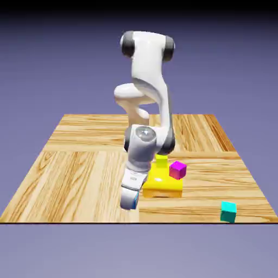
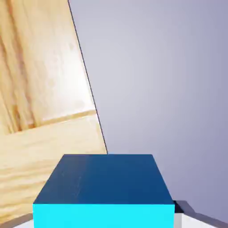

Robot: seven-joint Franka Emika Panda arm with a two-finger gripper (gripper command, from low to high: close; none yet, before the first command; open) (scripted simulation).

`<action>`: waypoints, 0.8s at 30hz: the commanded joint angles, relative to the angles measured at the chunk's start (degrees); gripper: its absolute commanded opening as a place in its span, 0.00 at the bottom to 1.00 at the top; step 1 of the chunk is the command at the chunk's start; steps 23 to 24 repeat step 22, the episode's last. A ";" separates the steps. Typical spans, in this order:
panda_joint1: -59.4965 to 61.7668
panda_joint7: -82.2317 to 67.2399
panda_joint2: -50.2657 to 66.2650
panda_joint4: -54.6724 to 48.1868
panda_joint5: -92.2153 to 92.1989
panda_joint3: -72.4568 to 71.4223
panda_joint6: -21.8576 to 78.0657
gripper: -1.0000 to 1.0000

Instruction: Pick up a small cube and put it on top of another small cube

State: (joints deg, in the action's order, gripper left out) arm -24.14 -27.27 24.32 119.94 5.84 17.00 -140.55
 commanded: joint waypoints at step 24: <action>-21.61 -0.52 3.61 -11.49 1.96 -7.16 6.93 1.00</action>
